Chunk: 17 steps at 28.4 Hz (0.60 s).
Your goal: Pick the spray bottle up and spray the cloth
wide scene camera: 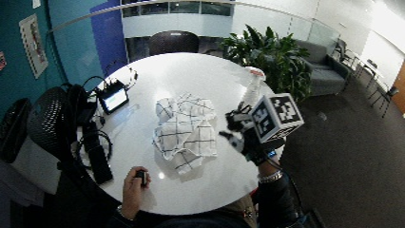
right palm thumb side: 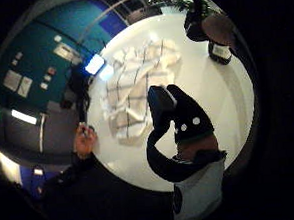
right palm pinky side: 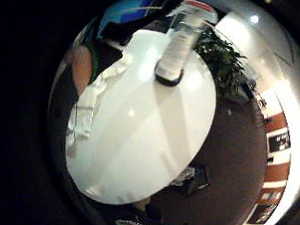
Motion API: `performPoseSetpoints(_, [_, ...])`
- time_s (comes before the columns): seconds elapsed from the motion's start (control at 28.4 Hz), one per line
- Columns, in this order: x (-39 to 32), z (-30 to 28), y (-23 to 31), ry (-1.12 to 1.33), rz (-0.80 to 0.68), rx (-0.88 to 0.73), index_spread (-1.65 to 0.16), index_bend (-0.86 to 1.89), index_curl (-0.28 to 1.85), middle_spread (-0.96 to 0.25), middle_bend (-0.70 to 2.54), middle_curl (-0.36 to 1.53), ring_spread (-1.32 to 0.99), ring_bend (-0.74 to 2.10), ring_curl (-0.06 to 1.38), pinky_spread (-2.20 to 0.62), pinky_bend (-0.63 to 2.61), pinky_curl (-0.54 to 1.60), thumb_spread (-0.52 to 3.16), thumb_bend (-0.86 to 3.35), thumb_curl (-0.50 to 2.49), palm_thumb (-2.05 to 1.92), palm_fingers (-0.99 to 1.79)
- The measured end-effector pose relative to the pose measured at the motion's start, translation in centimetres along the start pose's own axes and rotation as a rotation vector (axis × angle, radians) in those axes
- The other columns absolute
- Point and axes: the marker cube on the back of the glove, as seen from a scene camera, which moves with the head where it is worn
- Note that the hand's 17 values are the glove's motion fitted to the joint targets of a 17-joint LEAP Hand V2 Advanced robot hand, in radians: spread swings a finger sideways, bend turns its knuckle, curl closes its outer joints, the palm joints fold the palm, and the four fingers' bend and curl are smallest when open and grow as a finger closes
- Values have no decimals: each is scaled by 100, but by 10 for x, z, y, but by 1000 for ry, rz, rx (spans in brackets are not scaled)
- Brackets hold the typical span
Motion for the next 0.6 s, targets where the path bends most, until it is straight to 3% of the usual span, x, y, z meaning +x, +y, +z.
performPoseSetpoints(0.35, [53, 17, -69, -38, 403, 193, -30, 15, 33, -9, 26, 34, -10, 46, 34, 12, 16, 21, 120, 11, 26, 68, 102])
performPoseSetpoints(0.6, [74, 42, -89, -51, 524, 228, -25, 14, 33, -8, 22, 35, -9, 44, 35, 10, 19, 25, 118, 6, 28, 67, 97])
